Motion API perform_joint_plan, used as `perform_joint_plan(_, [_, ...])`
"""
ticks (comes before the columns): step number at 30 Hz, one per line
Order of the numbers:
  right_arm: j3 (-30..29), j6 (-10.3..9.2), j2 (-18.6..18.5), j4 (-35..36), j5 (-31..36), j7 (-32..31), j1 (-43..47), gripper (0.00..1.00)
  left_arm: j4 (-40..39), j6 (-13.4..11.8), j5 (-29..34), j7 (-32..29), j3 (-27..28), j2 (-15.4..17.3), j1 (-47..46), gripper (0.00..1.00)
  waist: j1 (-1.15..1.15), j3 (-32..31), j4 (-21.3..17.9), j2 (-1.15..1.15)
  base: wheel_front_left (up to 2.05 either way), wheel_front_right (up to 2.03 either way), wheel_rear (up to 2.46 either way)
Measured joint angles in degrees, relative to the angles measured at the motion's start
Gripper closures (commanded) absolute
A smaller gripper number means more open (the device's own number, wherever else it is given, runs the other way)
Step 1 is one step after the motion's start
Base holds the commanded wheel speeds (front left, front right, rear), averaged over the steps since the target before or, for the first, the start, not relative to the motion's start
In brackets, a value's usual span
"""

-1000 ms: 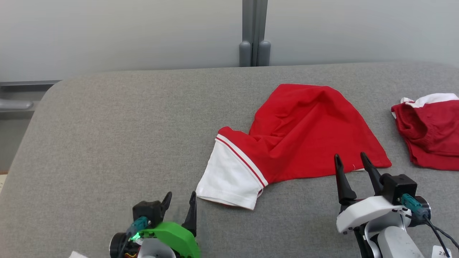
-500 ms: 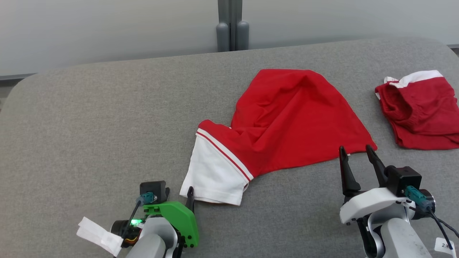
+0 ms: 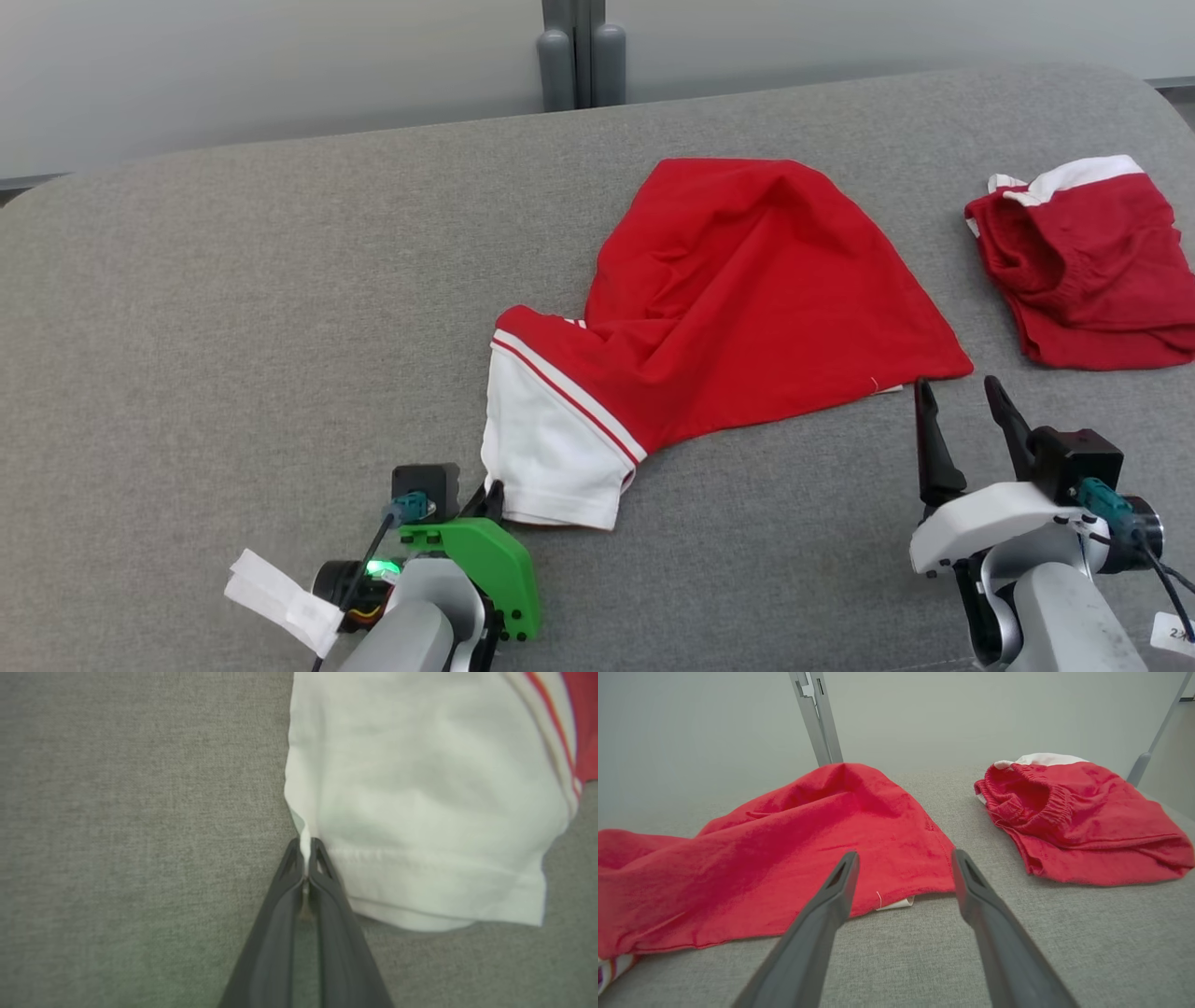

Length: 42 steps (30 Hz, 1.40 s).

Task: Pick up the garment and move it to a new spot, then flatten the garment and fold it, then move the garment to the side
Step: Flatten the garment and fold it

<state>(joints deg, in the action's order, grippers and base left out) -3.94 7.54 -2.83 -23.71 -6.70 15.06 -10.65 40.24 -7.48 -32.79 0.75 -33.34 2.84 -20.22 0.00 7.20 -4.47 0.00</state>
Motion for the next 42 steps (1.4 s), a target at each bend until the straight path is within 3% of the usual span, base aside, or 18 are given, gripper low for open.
perform_joint_plan(6, [-6.91, 0.00, 0.00, -6.97, 4.86, -3.58, -3.68, 0.00, -3.08, -1.86, -1.36, 3.70, 0.19, -0.03, 0.21, 1.00, 0.00, -0.13, 1.54, 0.00, 0.00, 0.00, 0.00])
perform_joint_plan(14, [-19.26, 0.00, -0.14, -18.37, 12.10, -7.49, -11.66, 0.00, -8.05, -2.36, -1.37, 6.30, 0.98, 1.69, 1.32, 1.00, 0.00, 0.31, 4.40, 0.00, 0.00, 0.00, 0.00])
perform_joint_plan(25, [-20.79, 0.00, -1.98, -31.31, 18.35, -8.67, -20.17, 0.00, -11.94, -1.93, -1.54, 7.46, 1.18, 3.47, 2.06, 1.00, 0.00, 3.21, 6.71, 0.00, 0.00, 0.00, 0.00])
perform_joint_plan(26, [-20.51, 0.00, -2.21, -32.07, 18.35, -8.82, -20.75, 0.04, -12.06, -1.93, -1.55, 7.49, 1.22, 3.52, 2.06, 1.00, 0.00, 3.37, 6.71, 0.00, 0.00, 0.00, 0.00])
perform_joint_plan(28, [-19.63, 0.00, -2.70, -34.05, 18.27, -9.20, -22.09, 0.52, -12.27, -1.94, -1.65, 7.73, 1.34, 3.64, 2.06, 1.00, 0.00, 3.62, 6.64, 0.00, 0.00, 0.00, 0.00])
perform_joint_plan(32, [-18.83, 0.00, -2.79, -36.80, 16.67, -9.17, -23.74, 1.00, -13.14, -1.94, -1.96, 8.25, 1.65, 3.83, 2.05, 1.00, 0.00, 3.50, 6.31, 0.00, 0.00, 0.00, 0.00])
perform_joint_plan(40, [-13.65, 0.00, -2.22, -36.10, 10.74, -2.05, -25.58, 1.00, -18.98, -0.56, -4.39, 9.98, 4.07, 4.25, 1.86, 1.00, 0.00, 1.79, 5.29, 0.00, 0.00, 0.00, 0.00])
perform_joint_plan(42, [-10.78, 0.00, -1.99, -34.22, 8.94, -1.07, -26.01, 1.00, -22.27, 1.04, -6.84, 10.49, 5.67, 4.10, 1.60, 1.00, 0.00, 0.99, 4.90, 0.00, 0.00, 0.00, 0.00])
